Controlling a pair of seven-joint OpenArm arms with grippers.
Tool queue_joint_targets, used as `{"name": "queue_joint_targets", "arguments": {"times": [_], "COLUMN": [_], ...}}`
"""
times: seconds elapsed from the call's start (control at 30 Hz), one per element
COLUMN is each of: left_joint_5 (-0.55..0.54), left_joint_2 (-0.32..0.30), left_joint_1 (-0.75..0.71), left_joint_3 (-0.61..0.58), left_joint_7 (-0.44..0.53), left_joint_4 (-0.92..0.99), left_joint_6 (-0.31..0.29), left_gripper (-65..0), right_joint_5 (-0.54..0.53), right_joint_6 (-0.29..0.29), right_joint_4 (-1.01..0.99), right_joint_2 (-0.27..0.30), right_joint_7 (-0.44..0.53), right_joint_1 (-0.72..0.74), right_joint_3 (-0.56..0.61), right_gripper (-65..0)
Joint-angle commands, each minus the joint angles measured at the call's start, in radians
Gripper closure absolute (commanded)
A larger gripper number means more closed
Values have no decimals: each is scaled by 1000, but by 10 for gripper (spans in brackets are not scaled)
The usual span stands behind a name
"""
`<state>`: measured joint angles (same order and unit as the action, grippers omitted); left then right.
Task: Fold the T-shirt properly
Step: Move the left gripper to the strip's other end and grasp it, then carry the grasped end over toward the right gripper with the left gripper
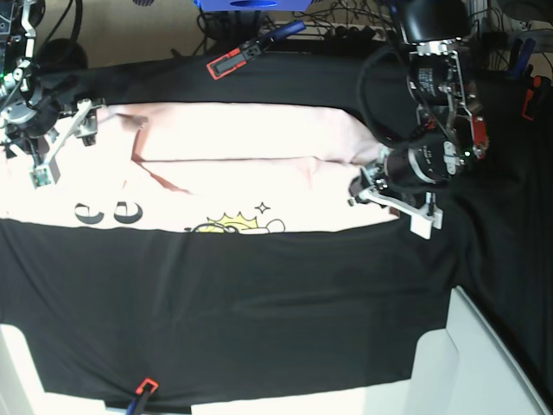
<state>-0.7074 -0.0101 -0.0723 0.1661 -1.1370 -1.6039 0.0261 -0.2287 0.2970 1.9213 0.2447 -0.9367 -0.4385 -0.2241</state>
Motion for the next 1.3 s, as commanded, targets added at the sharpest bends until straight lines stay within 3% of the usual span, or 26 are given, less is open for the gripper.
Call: {"name": "queue_joint_targets", "arguments": {"times": [0.0, 0.2, 0.3, 0.7, 1.0, 1.27], "left_joint_5": [-8, -16, -16, -8, -14, -18], "left_joint_2": [-11, -6, 29, 167, 167, 167], "left_joint_1": [15, 16, 25, 65, 139, 184], "left_joint_3": [17, 16, 13, -214, -392, -531], "left_joint_7": [10, 5, 1, 5, 13, 119], "left_joint_4": [-5, -5, -9, 30, 201, 267], "left_joint_6": [-4, -4, -4, -4, -4, -4], "left_gripper": [0, 0, 0, 0, 0, 0], "right_joint_5": [-1, -1, -1, -1, -1, -1], "right_joint_6": [0, 0, 0, 0, 0, 0], "right_joint_4": [16, 16, 16, 16, 16, 16], "right_joint_2": [11, 11, 11, 11, 11, 11], "right_joint_7": [14, 14, 14, 14, 14, 14], "right_joint_1": [0, 0, 0, 2, 2, 4], "right_joint_3": [-5, -5, -4, -5, -5, -4], "right_gripper": [-460, -460, -460, -460, -460, -460]}}
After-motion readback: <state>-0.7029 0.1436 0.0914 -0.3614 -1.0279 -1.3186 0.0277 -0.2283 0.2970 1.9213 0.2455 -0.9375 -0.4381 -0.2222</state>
